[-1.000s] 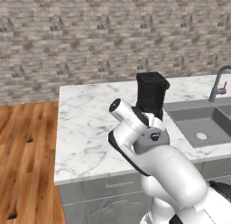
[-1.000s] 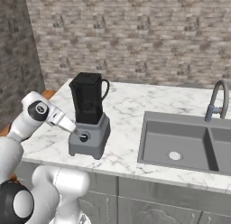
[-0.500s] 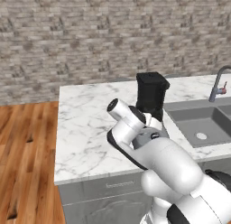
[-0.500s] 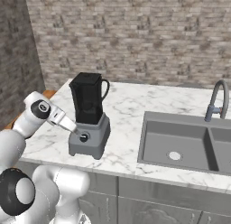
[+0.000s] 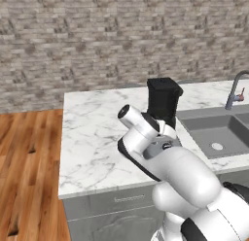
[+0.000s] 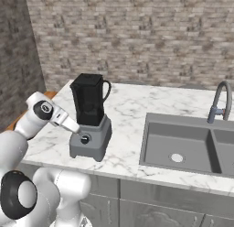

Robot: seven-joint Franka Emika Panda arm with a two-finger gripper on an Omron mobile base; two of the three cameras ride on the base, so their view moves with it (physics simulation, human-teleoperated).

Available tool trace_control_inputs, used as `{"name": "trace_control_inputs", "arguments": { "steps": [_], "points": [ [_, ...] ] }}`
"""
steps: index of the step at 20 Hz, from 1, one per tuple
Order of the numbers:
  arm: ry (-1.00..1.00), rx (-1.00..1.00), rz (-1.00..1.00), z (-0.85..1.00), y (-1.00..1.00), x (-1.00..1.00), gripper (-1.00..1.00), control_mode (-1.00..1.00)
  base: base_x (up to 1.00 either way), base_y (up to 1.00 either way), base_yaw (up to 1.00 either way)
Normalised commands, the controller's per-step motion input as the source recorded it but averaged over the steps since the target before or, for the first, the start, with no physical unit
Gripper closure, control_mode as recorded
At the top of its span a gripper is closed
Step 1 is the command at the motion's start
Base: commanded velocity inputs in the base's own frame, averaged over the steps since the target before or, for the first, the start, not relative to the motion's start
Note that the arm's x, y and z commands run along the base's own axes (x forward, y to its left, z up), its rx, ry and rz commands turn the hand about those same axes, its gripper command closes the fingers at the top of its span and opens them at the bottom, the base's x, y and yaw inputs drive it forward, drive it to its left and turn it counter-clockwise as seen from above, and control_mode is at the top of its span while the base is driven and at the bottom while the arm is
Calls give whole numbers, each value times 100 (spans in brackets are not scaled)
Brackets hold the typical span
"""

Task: Open the blender lid, put the kiwi in the blender, close the lid, and start the blender.

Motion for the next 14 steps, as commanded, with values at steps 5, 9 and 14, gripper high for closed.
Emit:
{"name": "trace_control_inputs", "arguments": {
  "steps": [5,9,14],
  "points": [
    [0,0,0,-12,-16,0,-100,-100,0,0,0],
    [0,0,0,-34,-8,-3,-100,-100,0,0,0],
    [-1,0,0,-13,-24,-17,-100,-100,0,0,0]
  ]
}}
